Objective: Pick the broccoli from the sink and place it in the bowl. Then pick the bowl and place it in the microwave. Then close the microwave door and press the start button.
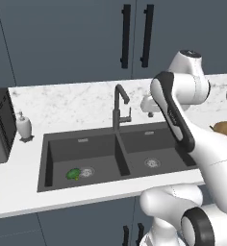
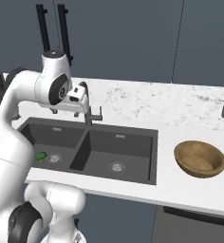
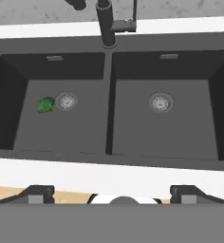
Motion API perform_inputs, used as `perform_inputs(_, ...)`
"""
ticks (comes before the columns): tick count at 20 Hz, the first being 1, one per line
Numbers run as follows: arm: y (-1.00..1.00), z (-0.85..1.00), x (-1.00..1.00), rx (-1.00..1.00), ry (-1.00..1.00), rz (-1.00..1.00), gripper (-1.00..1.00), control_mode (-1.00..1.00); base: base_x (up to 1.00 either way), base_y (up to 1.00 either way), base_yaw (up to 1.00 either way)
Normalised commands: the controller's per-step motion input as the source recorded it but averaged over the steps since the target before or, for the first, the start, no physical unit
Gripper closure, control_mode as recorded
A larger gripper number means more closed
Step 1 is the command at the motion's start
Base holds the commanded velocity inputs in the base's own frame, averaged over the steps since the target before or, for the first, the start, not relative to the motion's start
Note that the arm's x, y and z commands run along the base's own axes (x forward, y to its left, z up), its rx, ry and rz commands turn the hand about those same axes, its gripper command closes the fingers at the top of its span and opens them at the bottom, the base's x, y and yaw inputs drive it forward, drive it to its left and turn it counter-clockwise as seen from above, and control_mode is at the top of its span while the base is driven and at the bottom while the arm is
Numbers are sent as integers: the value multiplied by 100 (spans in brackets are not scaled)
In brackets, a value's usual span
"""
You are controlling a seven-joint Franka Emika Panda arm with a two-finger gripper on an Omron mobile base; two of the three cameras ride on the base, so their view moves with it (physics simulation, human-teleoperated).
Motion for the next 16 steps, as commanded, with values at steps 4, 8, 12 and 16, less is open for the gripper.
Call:
perform_inputs(4,74,-15,-65,12,0,0,-100,-100,0,0,0)
perform_inputs(8,80,-22,-44,13,0,0,-100,-100,0,0,0)
perform_inputs(12,95,-42,3,7,0,0,-100,-100,0,0,0)
perform_inputs(16,99,-21,29,0,0,0,-100,-100,0,0,0)
